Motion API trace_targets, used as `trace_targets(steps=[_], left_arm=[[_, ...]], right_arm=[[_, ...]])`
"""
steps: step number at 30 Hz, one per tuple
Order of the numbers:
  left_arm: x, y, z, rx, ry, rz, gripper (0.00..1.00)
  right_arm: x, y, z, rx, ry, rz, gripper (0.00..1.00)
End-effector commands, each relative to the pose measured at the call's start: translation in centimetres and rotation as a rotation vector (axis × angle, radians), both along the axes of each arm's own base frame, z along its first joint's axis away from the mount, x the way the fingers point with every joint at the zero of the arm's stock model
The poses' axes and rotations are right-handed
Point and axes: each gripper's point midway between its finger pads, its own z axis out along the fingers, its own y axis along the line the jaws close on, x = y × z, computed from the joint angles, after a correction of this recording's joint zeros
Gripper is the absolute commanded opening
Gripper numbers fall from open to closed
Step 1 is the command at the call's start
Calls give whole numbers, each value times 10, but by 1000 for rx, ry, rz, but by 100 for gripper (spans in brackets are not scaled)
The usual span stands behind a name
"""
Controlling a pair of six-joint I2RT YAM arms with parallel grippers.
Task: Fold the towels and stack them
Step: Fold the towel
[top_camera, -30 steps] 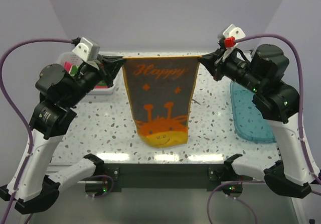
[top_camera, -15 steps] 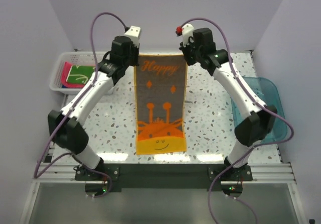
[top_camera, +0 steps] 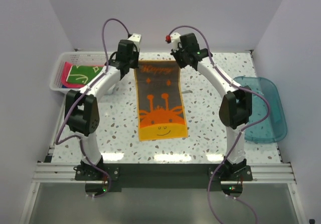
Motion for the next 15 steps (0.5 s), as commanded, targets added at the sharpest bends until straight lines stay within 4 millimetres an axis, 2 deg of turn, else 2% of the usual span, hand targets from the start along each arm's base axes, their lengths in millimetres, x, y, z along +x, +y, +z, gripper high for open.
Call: trace_targets(steps=[1,3,4,6,7,8,9,10,12,13,14,15], left_arm=[[-9,1,31,-63,-56,-18,0],[-26,-3,29,-129,-5,-19,0],[-36,-4,17,-140,36,-21,0],[-57,-3,11,-163,92,-21,0],[-68,-1,-2,-165,136,-12,0],[-79,2,-2,-169,158,-3,0],[-90,4,-13,-175,197,8,0],[-98,4,-10,-184,203,8,0],[-115,4,-17,-190,244,10,0],[-126,2,-28,-202,281,1,0],[-136,0,-25,-211,285,-11,0],[-146,1,-35,-215,314,0,0]], right_arm=[[-17,-12,15,-18,27,14,0],[-33,-18,10,-22,84,-3,0],[-45,-21,3,-31,132,-3,0],[-64,-23,-7,-23,199,-1,0],[-73,-26,1,-10,200,-5,0],[-84,-28,-10,-6,241,-12,0],[-90,-30,-11,3,253,-22,0],[-100,-33,-7,10,264,-29,0],[-113,-39,-14,13,309,-74,0],[-120,-42,-16,17,333,-90,0],[-128,-41,-16,35,350,-100,0],[-134,-38,-19,53,376,-89,0]])
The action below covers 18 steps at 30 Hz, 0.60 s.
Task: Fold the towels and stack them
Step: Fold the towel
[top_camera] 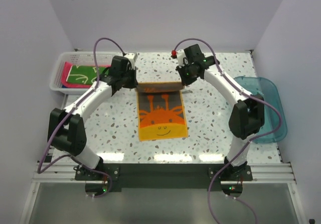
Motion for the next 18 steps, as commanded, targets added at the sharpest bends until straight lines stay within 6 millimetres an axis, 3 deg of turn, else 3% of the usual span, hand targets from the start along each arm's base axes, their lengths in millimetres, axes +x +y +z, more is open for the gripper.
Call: trace_targets(steps=[1,3,6,10,18], left_arm=[[-36,14,-11,-9,84,52,0],[-49,11,-12,-21,97,39,0],[-67,12,-31,-18,141,38,0],[-75,14,-39,-5,164,38,0],[-80,13,-14,11,151,26,0]], right_arm=[[-31,-17,14,30,65,-82,0],[-43,-17,11,52,92,-95,0],[-50,-19,5,65,94,-103,0],[-56,-23,-1,51,113,-120,0],[-60,-26,21,67,79,-148,0]])
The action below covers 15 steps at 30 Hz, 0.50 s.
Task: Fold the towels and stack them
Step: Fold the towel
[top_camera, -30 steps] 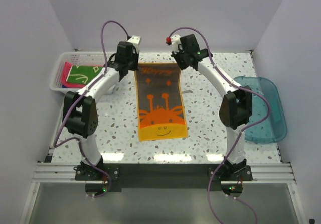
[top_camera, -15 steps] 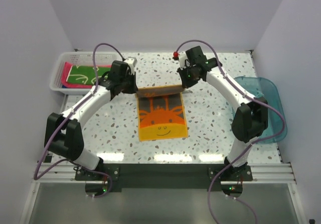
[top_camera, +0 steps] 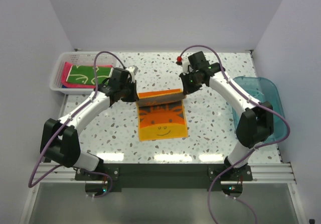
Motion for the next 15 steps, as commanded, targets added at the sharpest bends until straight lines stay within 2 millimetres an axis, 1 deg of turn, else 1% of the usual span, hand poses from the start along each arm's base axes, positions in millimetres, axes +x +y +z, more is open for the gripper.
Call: trace_targets(steps=[1,4,6,10,12,13,14,15], left_arm=[[-4,19,21,70,-23,41,0],[-9,17,24,71,-22,32,0],[-12,16,26,71,-22,26,0],[-18,17,24,84,-6,30,0],[-21,15,24,82,-9,26,0],[-22,13,23,83,-9,20,0],[-24,17,17,103,-3,34,0],[-24,17,15,107,-5,34,0]], right_arm=[[-2,-23,31,-37,-61,-68,0],[-9,-24,32,-33,-47,-67,0],[-11,-25,32,-29,-52,-69,0],[-19,-25,31,-20,-42,-58,0],[-22,-25,28,-23,-37,-56,0],[-26,-25,23,-17,-15,-79,0],[-28,-25,21,-16,-11,-78,0],[-29,-24,17,-13,-9,-78,0]])
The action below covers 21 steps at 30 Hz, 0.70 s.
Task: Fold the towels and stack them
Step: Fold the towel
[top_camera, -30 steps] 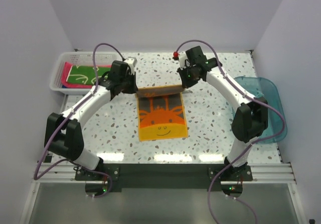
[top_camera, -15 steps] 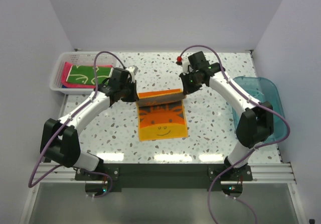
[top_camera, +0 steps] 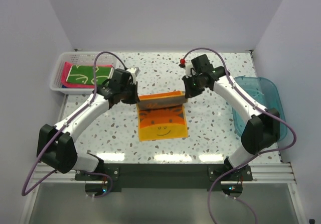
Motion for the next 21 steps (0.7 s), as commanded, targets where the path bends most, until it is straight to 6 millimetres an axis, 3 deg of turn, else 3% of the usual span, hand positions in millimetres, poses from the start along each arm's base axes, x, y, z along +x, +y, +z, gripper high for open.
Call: trace_targets(steps=[1,6,9,13,21], left_arm=[[-10,25,-12,102,18,65,0],[-16,30,-32,134,40,72,0],[-16,33,-36,150,36,80,0],[-17,32,-34,158,37,66,0],[1,30,11,169,-48,68,0]], right_arm=[[-12,-19,-10,-50,21,-58,0],[-24,-14,-37,-43,66,-55,0],[-31,-13,-52,-44,91,-55,0],[-32,-13,-57,-49,101,-56,0],[-22,-18,-30,-69,35,-65,0]])
